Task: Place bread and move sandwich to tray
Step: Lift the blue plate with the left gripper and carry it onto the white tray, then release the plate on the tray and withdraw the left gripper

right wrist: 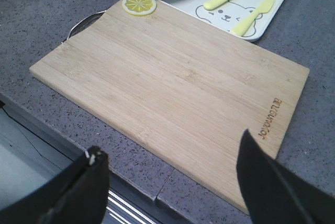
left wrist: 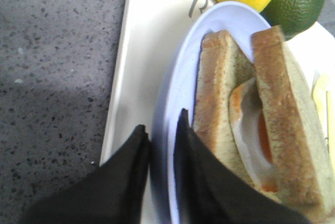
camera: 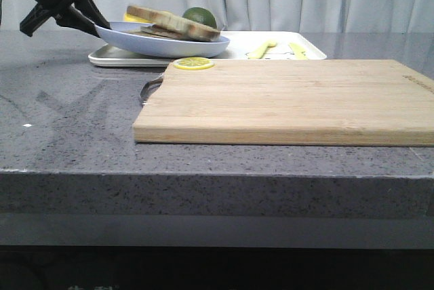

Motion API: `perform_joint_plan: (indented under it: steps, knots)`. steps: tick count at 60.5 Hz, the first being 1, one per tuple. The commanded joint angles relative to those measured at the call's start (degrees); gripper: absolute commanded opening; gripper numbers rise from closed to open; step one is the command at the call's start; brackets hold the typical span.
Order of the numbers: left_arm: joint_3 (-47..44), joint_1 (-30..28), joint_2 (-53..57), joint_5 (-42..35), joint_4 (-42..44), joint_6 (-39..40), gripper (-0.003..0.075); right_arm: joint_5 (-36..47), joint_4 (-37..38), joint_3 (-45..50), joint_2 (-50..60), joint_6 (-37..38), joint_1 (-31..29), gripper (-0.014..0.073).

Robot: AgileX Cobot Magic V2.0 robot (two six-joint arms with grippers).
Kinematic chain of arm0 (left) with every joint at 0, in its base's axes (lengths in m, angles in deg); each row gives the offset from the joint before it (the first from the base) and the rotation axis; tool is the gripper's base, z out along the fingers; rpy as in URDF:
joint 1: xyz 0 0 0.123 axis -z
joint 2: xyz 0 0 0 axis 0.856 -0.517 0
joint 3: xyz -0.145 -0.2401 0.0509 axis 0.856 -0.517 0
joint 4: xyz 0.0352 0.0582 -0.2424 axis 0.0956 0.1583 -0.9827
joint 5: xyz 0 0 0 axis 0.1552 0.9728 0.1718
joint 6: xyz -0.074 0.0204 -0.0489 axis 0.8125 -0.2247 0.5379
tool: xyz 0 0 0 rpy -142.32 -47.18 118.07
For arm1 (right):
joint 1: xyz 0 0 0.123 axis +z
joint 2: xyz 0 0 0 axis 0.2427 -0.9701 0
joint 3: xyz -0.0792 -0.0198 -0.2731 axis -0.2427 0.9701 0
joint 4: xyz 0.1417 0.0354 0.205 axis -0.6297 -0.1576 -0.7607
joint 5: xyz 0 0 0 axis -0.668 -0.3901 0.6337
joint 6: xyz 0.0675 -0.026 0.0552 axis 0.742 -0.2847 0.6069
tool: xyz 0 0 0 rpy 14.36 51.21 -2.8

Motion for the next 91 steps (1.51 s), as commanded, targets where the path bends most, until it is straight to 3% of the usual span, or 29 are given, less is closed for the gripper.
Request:
perform_joint_plan:
  steps: [1, 10, 24, 39, 64, 81, 91]
  knots:
    - [2.1, 0.3, 4.2, -1.7, -3.7, 0.6, 0.0288, 3.8, 0.2, -1.4, 0.0, -0.1, -0.3, 0.0530]
    - [2.1, -1.1, 5.5, -0.8, -3.5, -0.6, 0.0401, 3.8, 0.2, -1.4, 0.0, -0.1, -0.3, 0.0530]
    - [2.1, -4.2, 13.3, 1.7, -1.9, -6.4, 0.0403, 3.8, 0.2, -1.4, 0.0, -0.1, -0.3, 0.0530]
    - [-1.6, -1.1, 27.7, 4.0, 13.9, -7.0, 0.0403, 3.8, 0.2, -1.4, 0.0, -0.1, -0.3, 0.0530]
    - [-36.2, 11.7, 57.6, -10.7, 18.4, -12.0, 0.0403, 3.8, 0.2, -1.4, 0.0, -0.1, -0.3, 0.0530]
    - [-56.7, 19.3, 74.7, -12.6, 22.5, -13.6, 0.0403, 3.8, 0.2, -1.4, 0.0, -0.1, -0.3, 0.0530]
    - [-65.4, 20.5, 82.7, -12.5, 24.6, -13.6, 0.0403, 3.8, 0.2, -1.4, 0.0, -0.1, -0.3, 0.0530]
